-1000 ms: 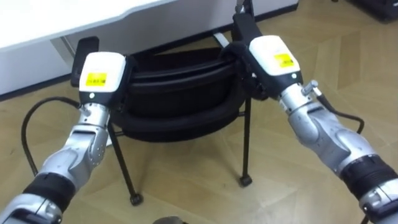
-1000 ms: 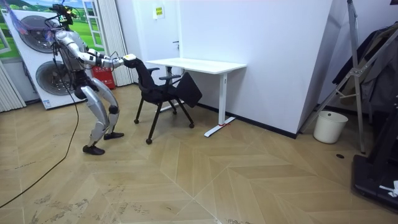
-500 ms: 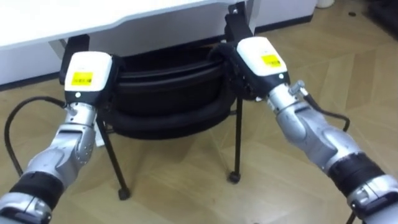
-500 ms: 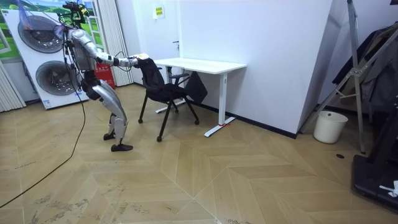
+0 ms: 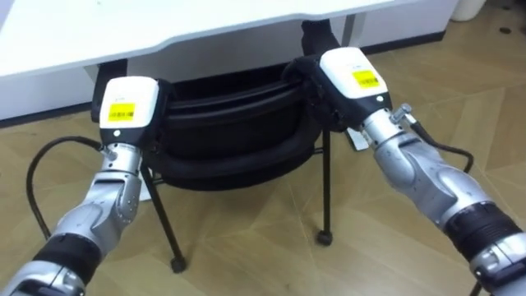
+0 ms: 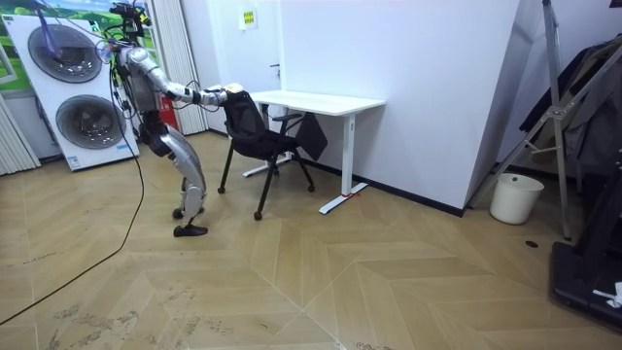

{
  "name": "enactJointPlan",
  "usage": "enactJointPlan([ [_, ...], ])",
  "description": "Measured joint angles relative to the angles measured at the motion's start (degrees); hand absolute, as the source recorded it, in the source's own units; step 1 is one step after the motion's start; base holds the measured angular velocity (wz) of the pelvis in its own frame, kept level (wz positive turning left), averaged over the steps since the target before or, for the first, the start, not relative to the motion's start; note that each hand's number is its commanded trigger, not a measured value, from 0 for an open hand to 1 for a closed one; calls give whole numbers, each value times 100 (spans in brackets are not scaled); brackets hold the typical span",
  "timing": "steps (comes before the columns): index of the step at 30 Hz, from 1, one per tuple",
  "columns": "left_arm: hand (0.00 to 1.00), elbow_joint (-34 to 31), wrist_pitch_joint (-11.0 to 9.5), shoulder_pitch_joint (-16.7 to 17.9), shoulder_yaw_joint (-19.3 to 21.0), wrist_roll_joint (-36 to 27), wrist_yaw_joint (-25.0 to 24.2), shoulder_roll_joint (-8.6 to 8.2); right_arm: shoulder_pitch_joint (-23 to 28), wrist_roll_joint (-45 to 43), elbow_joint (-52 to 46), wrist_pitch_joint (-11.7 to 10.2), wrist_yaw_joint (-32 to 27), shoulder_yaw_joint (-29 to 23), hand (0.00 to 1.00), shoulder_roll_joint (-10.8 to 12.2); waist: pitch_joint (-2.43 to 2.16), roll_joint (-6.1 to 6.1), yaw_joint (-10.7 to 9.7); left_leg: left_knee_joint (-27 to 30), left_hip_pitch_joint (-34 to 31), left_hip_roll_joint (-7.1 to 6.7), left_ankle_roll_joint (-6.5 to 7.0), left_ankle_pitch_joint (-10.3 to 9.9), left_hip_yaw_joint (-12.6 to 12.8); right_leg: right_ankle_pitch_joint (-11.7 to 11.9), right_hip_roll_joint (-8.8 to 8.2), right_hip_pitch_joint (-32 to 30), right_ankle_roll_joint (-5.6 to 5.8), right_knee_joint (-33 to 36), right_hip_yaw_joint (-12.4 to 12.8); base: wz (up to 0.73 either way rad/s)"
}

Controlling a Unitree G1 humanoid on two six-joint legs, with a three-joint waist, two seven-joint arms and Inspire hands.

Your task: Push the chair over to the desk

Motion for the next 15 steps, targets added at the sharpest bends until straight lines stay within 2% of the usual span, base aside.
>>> enactJointPlan([
  [1,100,-32,13,5,-16,2,-11,4,7,22,10,-3,1,5,100,-19,11,-18,29,-226,-290,-89,201,220,126,-27,-6,33,29,5,25,-36],
  [2,100,-104,38,42,-17,7,-37,36,14,45,10,-3,9,11,100,-32,17,-19,83,-408,-474,-97,338,587,261,-64,-30,94,77,7,3,-32],
  [3,100,-135,38,56,-17,11,-49,67,21,46,10,-3,8,11,100,-22,15,-14,106,-487,-514,-114,383,750,270,-89,-33,125,127,11,2,0],
  [4,100,-187,38,61,-15,11,-91,108,43,51,-7,-7,-7,4,100,-15,-9,-40,59,-576,-496,-201,493,942,264,-113,-97,172,216,32,-26,32],
  [5,100,-254,41,30,-17,11,-113,143,41,76,-44,-8,-27,-11,100,-16,-22,-95,0,-655,-472,-291,560,1015,277,-128,-123,171,299,33,22,36],
  [8,100,-335,83,-7,-15,12,-133,183,20,40,-96,2,-34,-59,100,-21,-35,-137,22,-672,-427,-395,652,1051,272,-128,-191,228,355,-59,2,6],
  [13,100,-506,94,23,76,79,-220,255,31,-3,-183,-15,-144,-30,100,-104,-39,-180,46,-714,-367,-485,694,911,275,-183,-236,401,476,-266,-57,8],
  [15,100,-632,110,95,99,90,-295,256,159,-2,-272,-22,-188,-66,100,-104,-78,-245,40,-782,-308,-562,719,870,274,-207,-310,494,520,-333,-94,11],
])
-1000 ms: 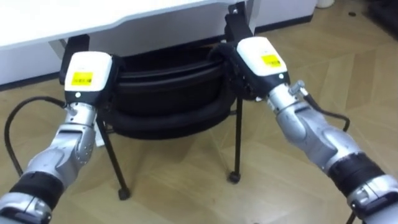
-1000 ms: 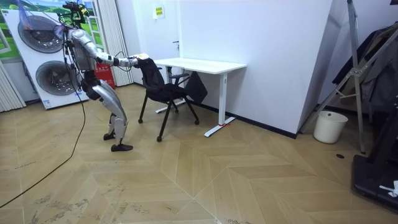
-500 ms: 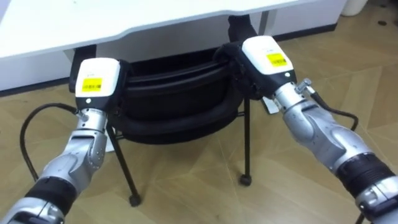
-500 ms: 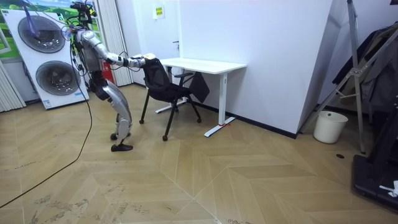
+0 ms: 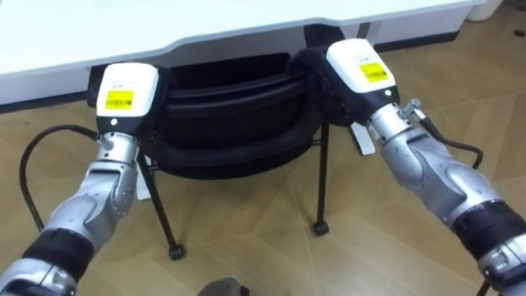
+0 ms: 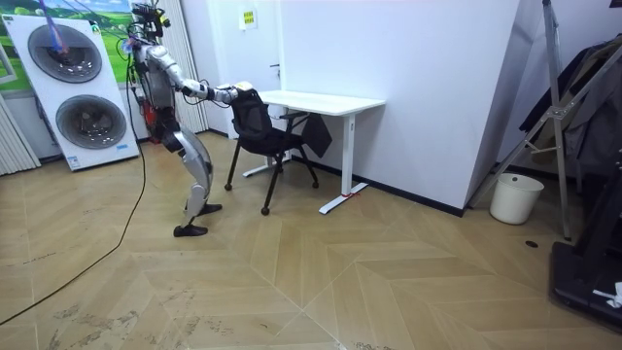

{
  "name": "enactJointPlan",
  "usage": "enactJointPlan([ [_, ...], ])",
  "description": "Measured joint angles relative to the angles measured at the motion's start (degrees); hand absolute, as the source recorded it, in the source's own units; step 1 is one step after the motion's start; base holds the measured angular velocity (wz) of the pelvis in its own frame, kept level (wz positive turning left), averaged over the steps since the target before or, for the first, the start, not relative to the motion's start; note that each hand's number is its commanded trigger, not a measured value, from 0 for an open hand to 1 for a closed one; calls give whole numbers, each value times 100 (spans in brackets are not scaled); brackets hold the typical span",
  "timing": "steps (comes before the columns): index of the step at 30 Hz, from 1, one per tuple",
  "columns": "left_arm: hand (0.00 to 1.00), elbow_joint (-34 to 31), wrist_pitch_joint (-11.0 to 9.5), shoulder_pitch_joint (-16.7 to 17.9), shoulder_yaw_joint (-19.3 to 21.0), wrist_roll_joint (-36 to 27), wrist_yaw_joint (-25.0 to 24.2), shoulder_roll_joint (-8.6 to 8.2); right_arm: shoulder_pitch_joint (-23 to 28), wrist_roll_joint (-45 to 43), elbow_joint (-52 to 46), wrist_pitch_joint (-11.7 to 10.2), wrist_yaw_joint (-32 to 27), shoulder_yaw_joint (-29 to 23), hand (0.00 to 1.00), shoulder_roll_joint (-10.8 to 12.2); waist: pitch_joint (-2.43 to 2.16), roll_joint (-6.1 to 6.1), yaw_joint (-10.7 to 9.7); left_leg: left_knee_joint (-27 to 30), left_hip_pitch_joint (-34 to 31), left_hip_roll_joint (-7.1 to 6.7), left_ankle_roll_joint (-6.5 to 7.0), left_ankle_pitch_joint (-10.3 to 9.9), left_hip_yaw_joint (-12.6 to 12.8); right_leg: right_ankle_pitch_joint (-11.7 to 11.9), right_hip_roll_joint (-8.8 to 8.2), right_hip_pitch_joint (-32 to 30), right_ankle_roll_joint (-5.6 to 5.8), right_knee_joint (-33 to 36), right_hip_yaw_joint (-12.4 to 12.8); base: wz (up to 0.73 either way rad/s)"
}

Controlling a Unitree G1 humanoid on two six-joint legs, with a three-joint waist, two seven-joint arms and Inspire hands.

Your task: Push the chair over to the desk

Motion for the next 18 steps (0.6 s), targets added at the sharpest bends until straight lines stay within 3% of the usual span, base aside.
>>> enactJointPlan([
  [3,100,-428,10,348,114,52,-116,93,300,28,-296,-13,-18,-34,100,-17,-33,-57,12,-21,135,-70,51,-173,73,-38,-114,132,74,-29,5,-5],
  [6,100,-530,6,472,170,125,-200,84,424,61,-331,-41,-59,-29,100,-60,-45,-94,15,107,249,-132,165,-360,189,67,-366,6,211,592,40,-7],
  [7,100,-515,-1,529,169,125,-216,77,424,57,-221,-40,-60,-9,100,12,-35,-77,35,208,341,-110,188,-458,247,306,-482,-134,189,1047,107,-23],
  [9,100,-465,-44,560,165,169,-221,68,420,62,-74,-40,-60,19,100,75,-19,-21,69,365,438,-22,190,-603,244,710,-503,-294,188,1539,246,-22],
  [11,100,-454,-51,525,166,195,-221,81,412,96,-30,-39,-59,18,100,112,5,64,122,493,429,94,181,-689,185,1165,-452,-536,168,1893,375,-17],
  [12,100,-453,-53,515,170,195,-223,87,408,92,-35,-39,-59,13,100,114,-1,85,141,518,425,117,179,-703,165,1265,-431,-616,168,1960,394,-11],
  [13,100,-407,-75,484,179,191,-228,104,401,80,-37,-37,-69,8,100,138,24,144,146,531,436,132,185,-710,84,1467,-373,-749,157,2072,470,-12],
  [15,100,-242,-172,426,197,145,-229,73,390,102,-40,-7,-71,44,100,166,28,261,233,506,454,193,170,-720,-17,1294,-221,-919,244,1998,588,-27],
  [16,100,-232,-183,429,254,135,-234,78,341,99,-54,-5,-71,82,100,164,36,317,346,487,441,200,135,-721,-102,1076,-138,-1094,269,1660,670,-38],
  [18,100,-232,-185,441,350,141,-234,104,303,93,-73,-5,-73,107,100,214,39,360,383,483,377,182,29,-700,-356,1011,25,-1129,276,637,688,-8],
])
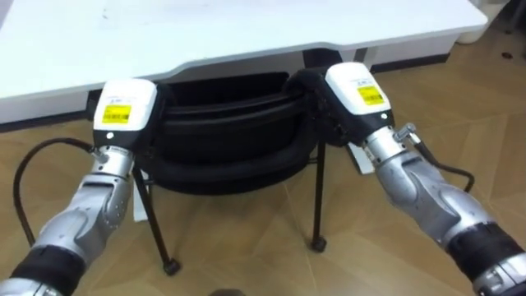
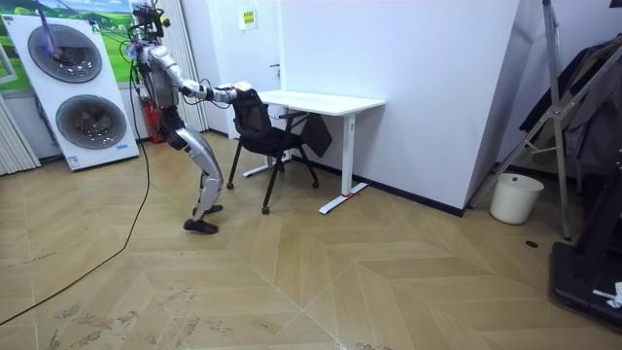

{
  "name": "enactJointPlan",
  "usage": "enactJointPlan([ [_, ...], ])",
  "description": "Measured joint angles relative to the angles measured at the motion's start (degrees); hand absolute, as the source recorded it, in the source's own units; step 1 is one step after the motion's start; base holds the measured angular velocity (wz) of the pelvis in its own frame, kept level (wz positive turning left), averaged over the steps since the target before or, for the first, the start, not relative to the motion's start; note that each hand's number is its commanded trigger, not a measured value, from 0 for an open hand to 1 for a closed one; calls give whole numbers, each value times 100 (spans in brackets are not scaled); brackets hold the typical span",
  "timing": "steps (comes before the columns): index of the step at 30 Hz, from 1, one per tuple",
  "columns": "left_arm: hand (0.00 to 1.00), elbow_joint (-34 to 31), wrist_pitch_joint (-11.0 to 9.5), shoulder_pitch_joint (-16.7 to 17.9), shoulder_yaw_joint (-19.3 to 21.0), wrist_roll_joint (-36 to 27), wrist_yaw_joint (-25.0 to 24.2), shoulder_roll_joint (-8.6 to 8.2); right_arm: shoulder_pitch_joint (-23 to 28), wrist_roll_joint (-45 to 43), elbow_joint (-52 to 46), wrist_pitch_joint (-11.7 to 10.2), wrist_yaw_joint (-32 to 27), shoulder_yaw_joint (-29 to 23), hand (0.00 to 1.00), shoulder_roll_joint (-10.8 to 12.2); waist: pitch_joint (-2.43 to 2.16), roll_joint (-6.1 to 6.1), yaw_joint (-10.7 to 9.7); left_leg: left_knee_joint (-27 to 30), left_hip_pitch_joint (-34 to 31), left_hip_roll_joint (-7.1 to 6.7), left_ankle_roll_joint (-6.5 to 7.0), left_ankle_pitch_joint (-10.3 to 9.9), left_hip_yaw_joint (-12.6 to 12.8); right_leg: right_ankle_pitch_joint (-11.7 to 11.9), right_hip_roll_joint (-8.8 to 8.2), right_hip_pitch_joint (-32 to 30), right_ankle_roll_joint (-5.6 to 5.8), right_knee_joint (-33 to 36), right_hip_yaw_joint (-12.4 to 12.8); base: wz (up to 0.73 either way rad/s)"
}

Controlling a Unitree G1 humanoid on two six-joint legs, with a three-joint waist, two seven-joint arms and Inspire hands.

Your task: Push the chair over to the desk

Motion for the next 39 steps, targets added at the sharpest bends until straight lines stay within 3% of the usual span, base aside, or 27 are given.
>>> enactJointPlan([
  [1,100,-8,-1,-1,35,0,3,46,-11,29,-20,-1,0,13,100,43,-26,-89,-18,-3,-63,-12,-94,22,-101,59,79,1,9,-656,58,35],
  [2,100,-14,33,8,95,7,6,46,-10,87,-25,-2,0,32,100,91,-56,-190,-39,-10,-104,-32,-217,48,-206,165,90,49,-127,-701,-13,37],
  [5,100,-80,32,13,132,22,14,92,-13,89,-151,-6,74,31,100,65,-55,-248,-65,-215,-132,28,-488,206,-419,90,121,156,-403,-824,-419,34],
  [9,100,-81,35,17,93,20,17,86,-13,112,-168,-17,126,27,100,-19,-55,-255,-80,-434,-98,117,-587,350,-476,87,172,203,-517,-915,-560,15],
  [10,100,-80,51,30,93,21,17,67,-12,111,-157,-17,139,23,86,-30,-51,-261,-75,-522,-56,130,-616,407,-478,98,197,233,-530,-974,-562,6],
  [11,23,-81,57,55,85,21,18,56,-12,115,-151,-17,196,21,0,-43,-55,-263,-76,-604,-8,141,-616,434,-478,104,212,272,-529,-1041,-571,0],
  [12,2,-84,57,56,78,22,19,53,-12,131,-161,-18,217,21,0,-50,-55,-261,-76,-628,-2,148,-612,448,-478,114,216,285,-531,-1066,-585,0],
  [13,0,-90,58,57,76,26,23,49,-12,176,-175,-23,254,17,0,-72,-54,-263,-77,-679,14,149,-616,473,-476,137,214,301,-533,-1107,-603,0],
  [18,0,-384,189,290,181,-3,-35,-31,45,370,-212,-21,641,20,0,-123,-95,-345,-137,-1072,186,132,-595,658,-459,325,276,471,-493,-1490,-623,1],
  [22,0,-844,110,589,186,-107,-191,-373,164,415,-166,121,1015,19,0,-95,-114,-401,-149,-1556,479,124,-582,889,-464,555,385,794,-428,-2012,-667,4],
  [23,0,-910,86,614,183,-127,-209,-450,174,423,-181,145,1118,18,0,-74,-153,-453,-151,-1714,540,124,-554,945,-455,635,421,832,-423,-2172,-643,0],
  [25,0,-996,63,634,167,-236,-230,-497,182,419,-249,250,1295,16,0,-28,-183,-491,-257,-1907,641,126,-582,1062,-488,777,463,983,-400,-2416,-706,4],
  [28,0,-1153,68,754,130,-447,-323,-545,223,527,-337,386,1505,13,0,-8,-193,-491,-285,-2084,843,138,-566,1090,-465,911,540,1197,-342,-2696,-680,-3],
  [33,0,-1453,47,912,163,-457,-377,-536,456,555,-906,468,1648,-193,0,-243,-214,-511,-285,-2240,965,146,-481,1177,-491,1120,645,1401,-303,-3084,-660,0],
  [34,0,-1638,39,1005,276,-447,-423,-523,600,555,-1329,476,1631,-489,0,-270,-222,-505,-270,-2277,966,149,-471,1210,-506,1187,677,1454,-289,-3191,-673,0],
  [36,0,-2531,0,1340,488,-432,-611,-330,801,639,-2174,557,1436,-1211,0,-402,-226,-497,-206,-2355,986,178,-453,1244,-511,1336,748,1548,-302,-3445,-688,2],
  [37,0,-2754,-71,1488,495,-459,-670,-113,782,1034,-2494,552,1120,-1526,0,-592,-224,-494,-182,-2481,1103,176,-437,1287,-515,1427,774,1698,-301,-3638,-703,11],
  [39,0,-2754,-118,1544,591,-604,-688,38,764,1711,-2861,515,587,-2191,0,-648,-219,-487,-164,-2573,1239,178,-426,1297,-543,1479,838,1924,-251,-3910,-700,17],
])
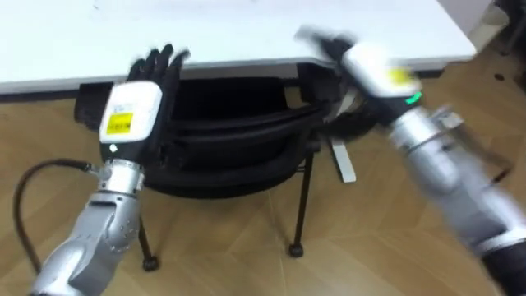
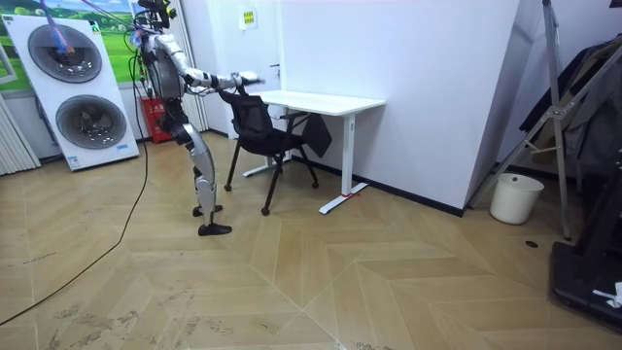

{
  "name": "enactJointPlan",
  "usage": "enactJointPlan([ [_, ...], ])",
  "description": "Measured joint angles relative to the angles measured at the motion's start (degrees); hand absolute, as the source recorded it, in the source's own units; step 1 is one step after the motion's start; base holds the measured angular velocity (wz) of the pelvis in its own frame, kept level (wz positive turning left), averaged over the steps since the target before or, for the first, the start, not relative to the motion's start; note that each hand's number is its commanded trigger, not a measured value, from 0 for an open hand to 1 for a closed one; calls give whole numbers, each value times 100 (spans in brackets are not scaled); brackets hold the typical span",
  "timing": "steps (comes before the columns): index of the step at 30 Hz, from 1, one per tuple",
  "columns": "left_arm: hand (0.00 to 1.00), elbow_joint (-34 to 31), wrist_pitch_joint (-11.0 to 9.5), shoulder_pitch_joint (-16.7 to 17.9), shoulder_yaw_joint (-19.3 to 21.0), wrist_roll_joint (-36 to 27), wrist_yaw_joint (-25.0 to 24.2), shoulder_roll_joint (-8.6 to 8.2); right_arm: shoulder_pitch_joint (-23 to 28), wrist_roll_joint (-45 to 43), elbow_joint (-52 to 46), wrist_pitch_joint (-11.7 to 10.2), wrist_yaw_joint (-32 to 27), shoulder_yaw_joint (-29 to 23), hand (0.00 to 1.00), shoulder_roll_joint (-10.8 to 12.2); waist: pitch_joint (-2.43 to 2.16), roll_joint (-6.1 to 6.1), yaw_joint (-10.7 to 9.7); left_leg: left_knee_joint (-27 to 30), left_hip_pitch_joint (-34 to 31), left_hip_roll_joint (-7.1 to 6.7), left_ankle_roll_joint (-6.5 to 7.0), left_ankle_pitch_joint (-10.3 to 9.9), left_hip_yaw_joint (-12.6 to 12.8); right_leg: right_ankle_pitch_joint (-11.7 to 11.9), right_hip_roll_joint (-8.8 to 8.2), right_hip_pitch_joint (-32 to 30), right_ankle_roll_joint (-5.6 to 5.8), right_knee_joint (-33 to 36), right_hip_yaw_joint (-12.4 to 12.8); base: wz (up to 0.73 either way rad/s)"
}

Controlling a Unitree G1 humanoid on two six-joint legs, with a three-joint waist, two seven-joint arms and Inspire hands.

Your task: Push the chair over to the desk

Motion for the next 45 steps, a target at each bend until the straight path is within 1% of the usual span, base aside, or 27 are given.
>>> enactJointPlan([
  [2,0,-10,-85,100,201,-392,0,177,206,545,-558,-16,-660,-949,0,-71,-1,-2,1,-68,60,3,4,-5,-58,94,99,177,24,-298,66,10],
  [3,0,-28,-127,189,362,-499,0,176,279,647,-711,-19,-794,-1158,0,-103,2,2,1,-78,79,-2,11,-12,-48,108,104,180,3,-303,103,-11],
  [4,0,-192,-172,475,733,-716,1,218,475,769,-998,-54,-1070,-1608,0,-192,5,8,-4,-120,140,-11,11,-15,-23,126,103,196,-27,-330,156,-9],
  [5,0,-640,-294,782,1322,-1104,85,231,708,993,-1246,-84,-1340,-2099,0,-333,5,12,-46,-188,171,-13,11,-15,-21,125,103,210,-26,-368,150,-7],
  [6,0,-896,-365,856,1660,-1374,277,225,806,1178,-1320,-111,-1472,-2347,0,-406,3,13,-51,-214,186,-12,11,-15,-18,117,104,213,-24,-378,157,0],
  [7,0,-1447,-490,863,2400,-1984,904,200,916,1509,-1393,-142,-1689,-2764,0,-473,-13,24,-143,-284,233,-12,10,-15,-3,88,103,225,-12,-381,199,0],
  [8,0,-1924,-752,869,3161,-2598,1575,163,1094,1849,-1557,-188,-1831,-3120,0,-474,-104,61,-302,-393,288,-37,14,-12,24,39,72,231,13,-373,242,-3],
  [9,0,-2060,-940,915,3506,-2888,1901,120,1245,2063,-1687,-207,-1897,-3274,0,-474,-141,98,-361,-484,373,-60,28,-1,57,11,49,260,31,-361,279,-16],
  [10,0,-2125,-1251,1019,4202,-3349,2379,69,1624,2535,-1946,-275,-1997,-3600,0,-473,-213,150,-451,-720,606,-105,54,15,149,-55,-2,371,86,-360,332,-26],
  [11,0,-2099,-1396,1302,4768,-3792,2671,-9,1956,3031,-2095,-355,-2081,-3950,0,-472,-276,252,-552,-929,909,-150,75,26,236,-141,-57,539,131,-351,409,-31],
  [12,0,-2075,-1422,1475,4953,-3983,2788,-77,2129,3276,-2095,-423,-2130,-4142,0,-470,-301,292,-582,-1015,1076,-164,80,23,306,-193,-77,628,155,-334,474,-35],
  [14,0,-1908,-1411,2075,5424,-4558,3181,-474,2774,4261,-2017,-467,-2407,-4795,0,-301,-282,322,-716,-1114,1516,-194,136,-78,542,-483,-152,825,208,-107,583,-26],
  [15,0,-1850,-1383,2184,5461,-4716,3240,-593,2945,4591,-1993,-486,-2434,-4944,0,-204,-279,310,-729,-1108,1560,-179,124,-129,575,-537,-151,822,207,-39,590,-12],
  [17,0,-1416,-1221,2455,5467,-5339,3480,-926,3524,5594,-1604,-502,-2490,-5229,0,161,-221,215,-767,-1085,1616,-147,84,-204,606,-625,-124,815,186,49,624,-10],
  [18,0,-1238,-1208,2495,5452,-5489,3503,-964,3647,5779,-1453,-492,-2484,-5216,0,217,-220,180,-780,-1087,1611,-141,79,-209,608,-630,-119,815,184,47,623,0],
  [20,0,-726,-1105,2679,5295,-6360,3520,-1094,4018,6537,-705,-371,-2282,-5215,0,587,-204,106,-844,-1085,1520,-137,79,-240,571,-628,-114,812,183,20,591,7],
  [22,0,-65,-1071,2777,5000,-7031,3478,-1094,4233,7215,16,-180,-2131,-5171,0,876,-181,72,-832,-1088,1501,-143,90,-250,579,-619,-117,805,193,19,610,2],
  [23,0,422,-1016,2840,4762,-7555,3412,-1135,4292,7569,608,-81,-2004,-5129,0,1049,-193,95,-816,-1070,1470,-144,101,-283,589,-597,-115,804,205,-35,599,0],
  [25,0,1118,-931,2842,4608,-8247,3333,-1249,4312,8057,1695,58,-1805,-5027,0,1253,-218,136,-814,-1052,1432,-150,122,-327,591,-581,-119,813,221,-87,581,0],
  [28,0,2252,-812,2952,4512,-8780,2979,-1462,4329,8414,3195,302,-1635,-4988,0,1627,-267,217,-843,-1014,1440,-160,143,-403,592,-599,-127,839,252,-95,605,-1],
  [29,0,2612,-766,2963,4511,-8839,2792,-1549,4338,8387,3698,321,-1526,-4982,0,1714,-288,288,-839,-1019,1471,-168,147,-406,610,-602,-135,843,257,-90,618,-4],
  [32,0,3626,-646,2957,4447,-8672,2159,-1604,4338,7981,4941,449,-933,-4776,0,1915,-263,396,-890,-1057,1539,-166,140,-419,595,-629,-139,932,274,-105,604,3],
  [34,0,4389,-555,2966,4197,-8486,1685,-1635,4339,7729,5636,602,-523,-4425,0,1969,-258,403,-900,-1078,1601,-159,134,-428,607,-650,-132,973,266,-96,624,0],
  [35,0,4769,-418,2985,4043,-8436,1358,-1703,4333,7449,6064,720,-302,-4198,0,2010,-262,399,-928,-1071,1641,-156,127,-435,602,-654,-126,1039,270,-127,639,0],
  [38,0,5232,-137,3024,3705,-8265,803,-1964,4212,6752,6605,922,-1,-3765,0,2052,-261,394,-1024,-1027,1652,-158,131,-439,581,-638,-128,1108,278,-175,620,6],
  [40,0,5496,145,2993,3240,-7885,313,-2081,3904,6115,6994,1028,149,-3332,0,2063,-257,376,-1036,-1001,1654,-158,134,-440,591,-624,-127,1114,280,-203,632,0],
  [45,0,5789,553,2654,2415,-7312,-395,-2060,3389,5905,7204,1363,476,-2369,0,2070,-255,365,-1058,-994,1642,-155,136,-438,564,-584,-104,1149,279,-283,611,0],
])
